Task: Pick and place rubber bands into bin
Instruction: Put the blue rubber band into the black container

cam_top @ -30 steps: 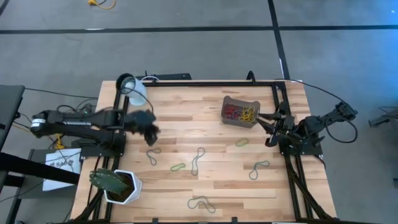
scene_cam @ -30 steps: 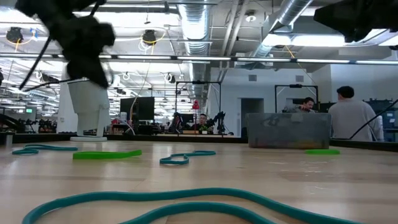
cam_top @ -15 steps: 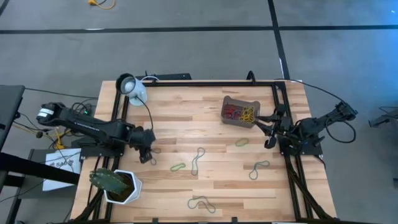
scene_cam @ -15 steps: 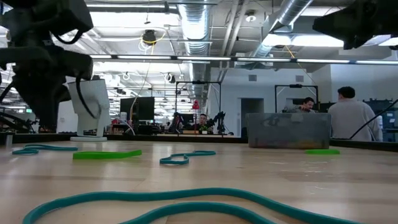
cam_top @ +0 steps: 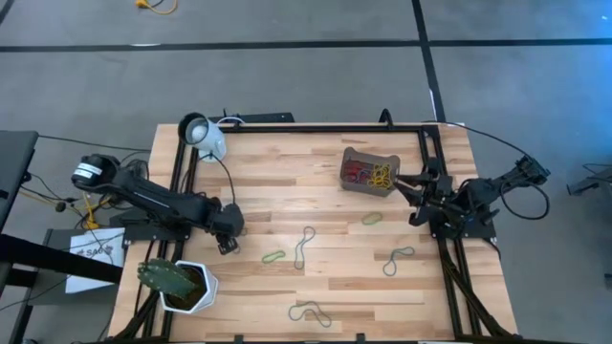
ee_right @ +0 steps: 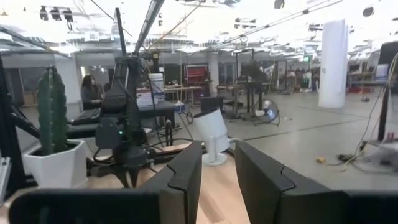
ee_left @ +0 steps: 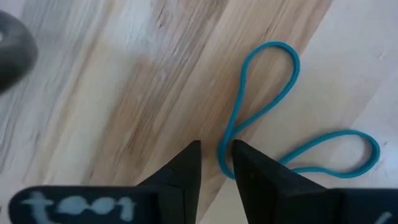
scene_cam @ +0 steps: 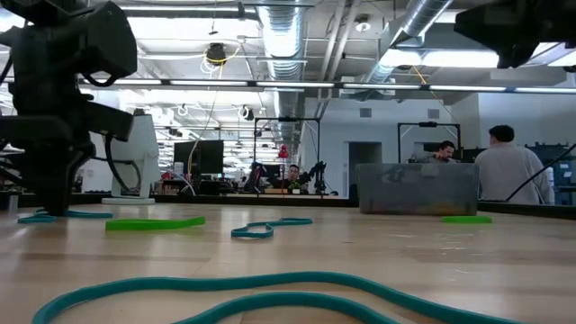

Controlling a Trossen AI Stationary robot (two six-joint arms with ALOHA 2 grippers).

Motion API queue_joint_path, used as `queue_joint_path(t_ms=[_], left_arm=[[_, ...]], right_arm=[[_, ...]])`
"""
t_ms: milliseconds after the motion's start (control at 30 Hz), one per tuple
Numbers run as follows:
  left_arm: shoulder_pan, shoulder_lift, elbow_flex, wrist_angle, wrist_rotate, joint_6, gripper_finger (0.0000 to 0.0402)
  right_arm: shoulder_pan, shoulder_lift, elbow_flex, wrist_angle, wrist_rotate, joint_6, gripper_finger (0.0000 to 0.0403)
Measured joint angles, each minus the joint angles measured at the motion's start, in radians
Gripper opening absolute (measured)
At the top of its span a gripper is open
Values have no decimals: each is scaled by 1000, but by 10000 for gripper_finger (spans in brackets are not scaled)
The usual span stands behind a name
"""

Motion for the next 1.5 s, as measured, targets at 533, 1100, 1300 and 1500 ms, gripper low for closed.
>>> queue_joint_path(t_ms=[533, 1100, 1300, 1500], left_arm=[[26, 12, 163, 140, -200, 208, 1], [405, 249, 546, 1052, 62, 748, 0], [439, 605, 856, 1002, 143, 775, 0], [461, 894, 1191, 793, 124, 789, 0]], right_arm=[[-3, 0, 0, 12, 0, -18, 92], [-114, 0, -1, 66, -2, -57, 92], [-164, 0, -1, 74, -3, -98, 92], [-180, 0, -1, 74, -2, -99, 92]])
